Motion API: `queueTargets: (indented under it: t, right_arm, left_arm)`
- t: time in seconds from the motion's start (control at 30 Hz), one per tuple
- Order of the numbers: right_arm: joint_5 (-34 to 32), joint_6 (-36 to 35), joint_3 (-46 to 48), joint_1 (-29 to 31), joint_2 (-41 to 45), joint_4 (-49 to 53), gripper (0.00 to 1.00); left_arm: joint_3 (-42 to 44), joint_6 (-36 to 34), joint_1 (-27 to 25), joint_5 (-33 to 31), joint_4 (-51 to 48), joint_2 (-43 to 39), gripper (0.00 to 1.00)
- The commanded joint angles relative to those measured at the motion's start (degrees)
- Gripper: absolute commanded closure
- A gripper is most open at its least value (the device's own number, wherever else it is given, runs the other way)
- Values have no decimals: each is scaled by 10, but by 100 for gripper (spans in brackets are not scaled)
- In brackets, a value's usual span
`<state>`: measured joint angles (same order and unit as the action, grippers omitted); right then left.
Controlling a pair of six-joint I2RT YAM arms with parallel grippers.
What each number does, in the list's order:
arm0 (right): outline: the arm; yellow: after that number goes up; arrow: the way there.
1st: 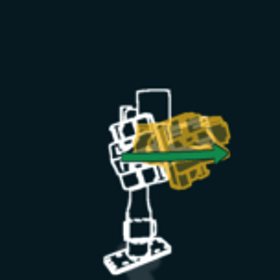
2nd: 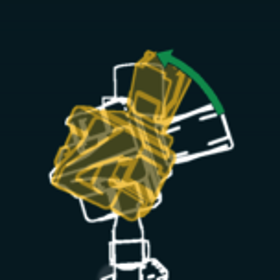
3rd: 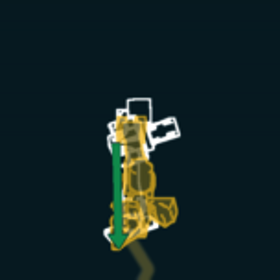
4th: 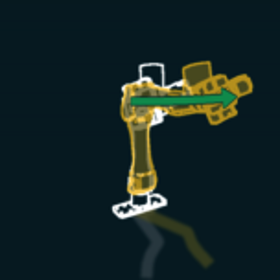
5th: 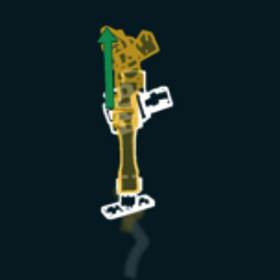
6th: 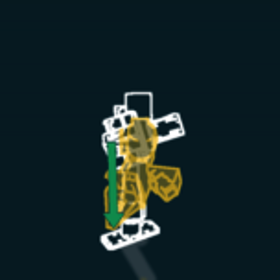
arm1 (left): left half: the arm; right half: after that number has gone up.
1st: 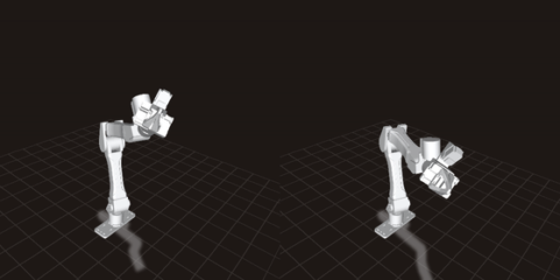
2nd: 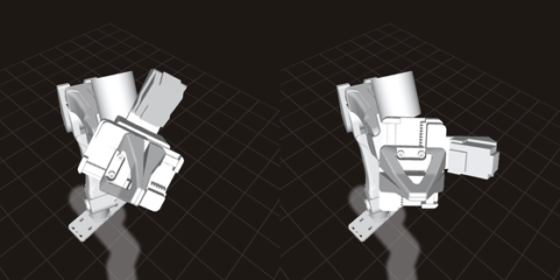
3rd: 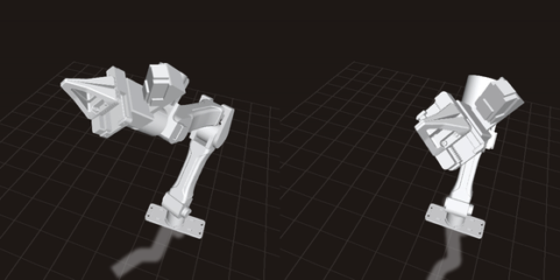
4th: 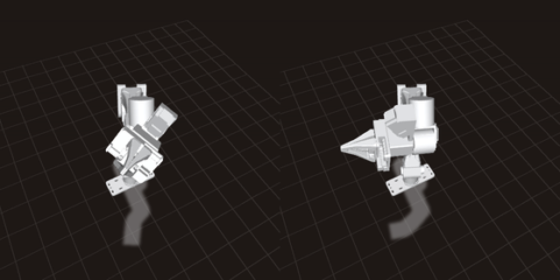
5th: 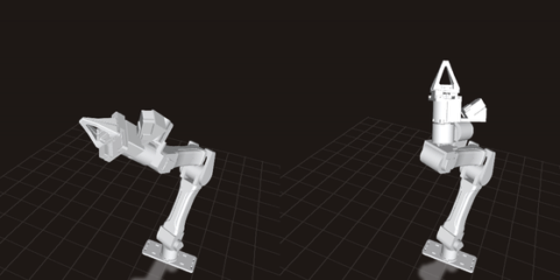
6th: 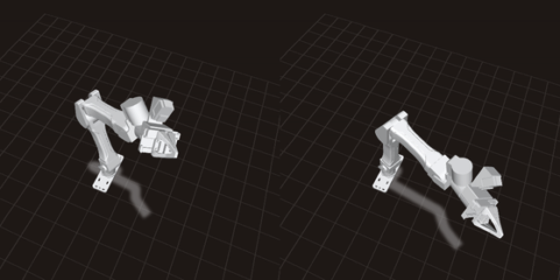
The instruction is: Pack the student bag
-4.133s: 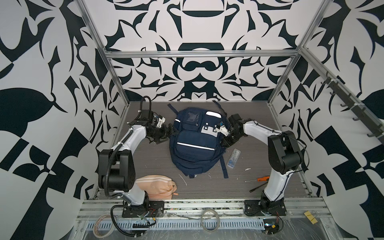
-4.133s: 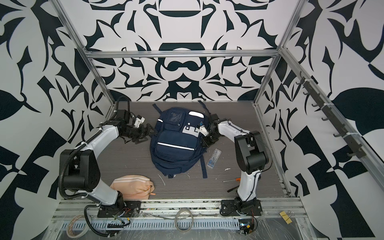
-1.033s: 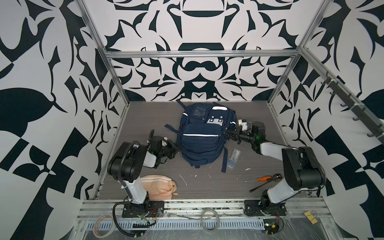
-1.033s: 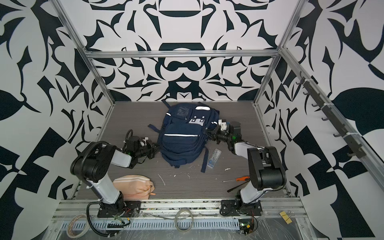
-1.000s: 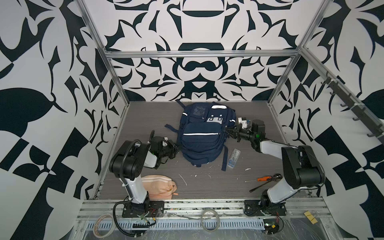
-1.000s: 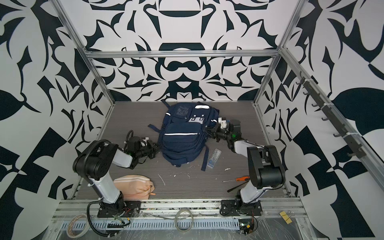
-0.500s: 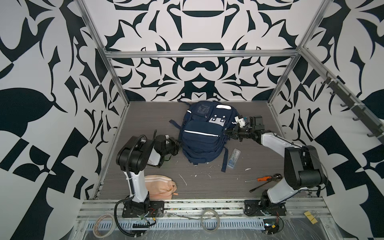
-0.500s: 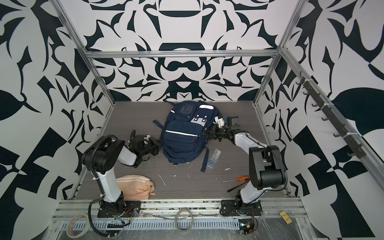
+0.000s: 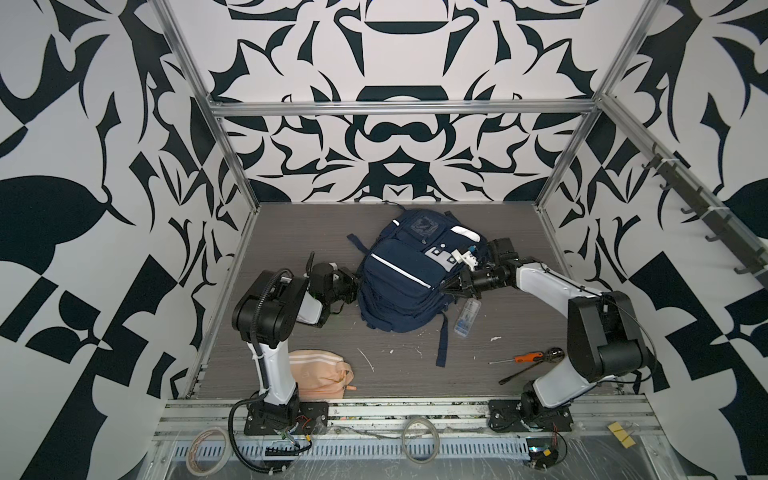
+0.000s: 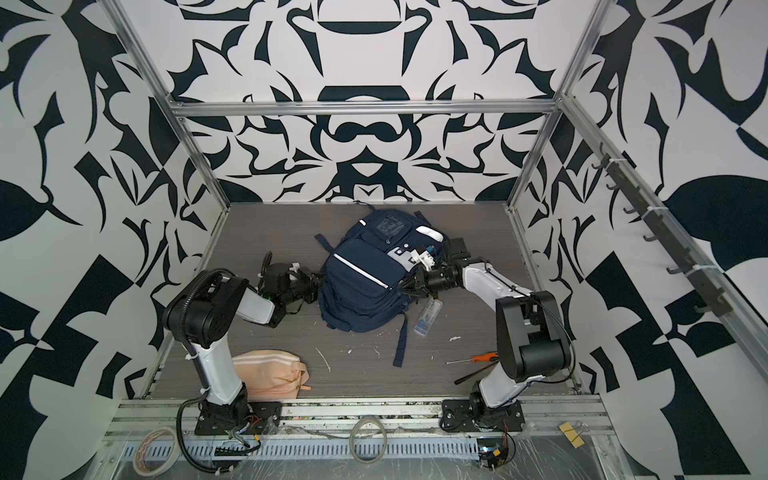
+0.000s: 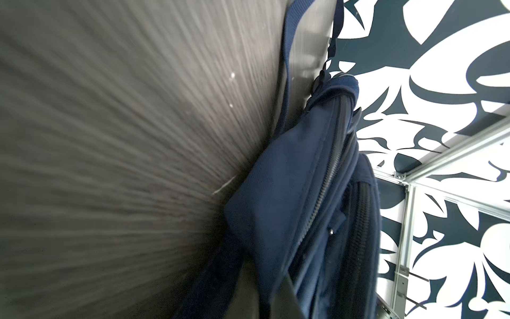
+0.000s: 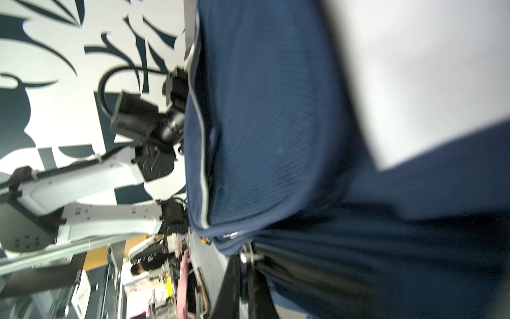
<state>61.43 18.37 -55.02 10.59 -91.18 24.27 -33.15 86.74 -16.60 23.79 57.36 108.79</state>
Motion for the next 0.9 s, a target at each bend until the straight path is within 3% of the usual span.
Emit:
queueTargets:
  t: [0.0, 0.17, 0.37, 0.43, 0.73, 0.87]
  right_arm:
    - [87, -83, -20, 45, 33, 63, 99]
    - [56, -212, -57, 90, 33, 178, 98]
    - [-36, -328, -146, 168, -19, 308, 100]
    - [-59, -318, -174, 183, -37, 304, 100]
    - [-208, -130, -214, 222, -46, 108, 100]
    - [-228, -96, -230, 234, -45, 51, 96]
  left_arm:
    - [-32, 6, -15, -3, 32, -14, 100]
    - [-57, -3, -15, 8, 3, -17, 100]
    - [-61, -13, -15, 13, -20, -35, 100]
    - [-58, -16, -16, 15, -27, -43, 100]
    - [-36, -16, -28, 5, -32, -95, 100]
    - [-32, -19, -27, -1, -42, -110, 100]
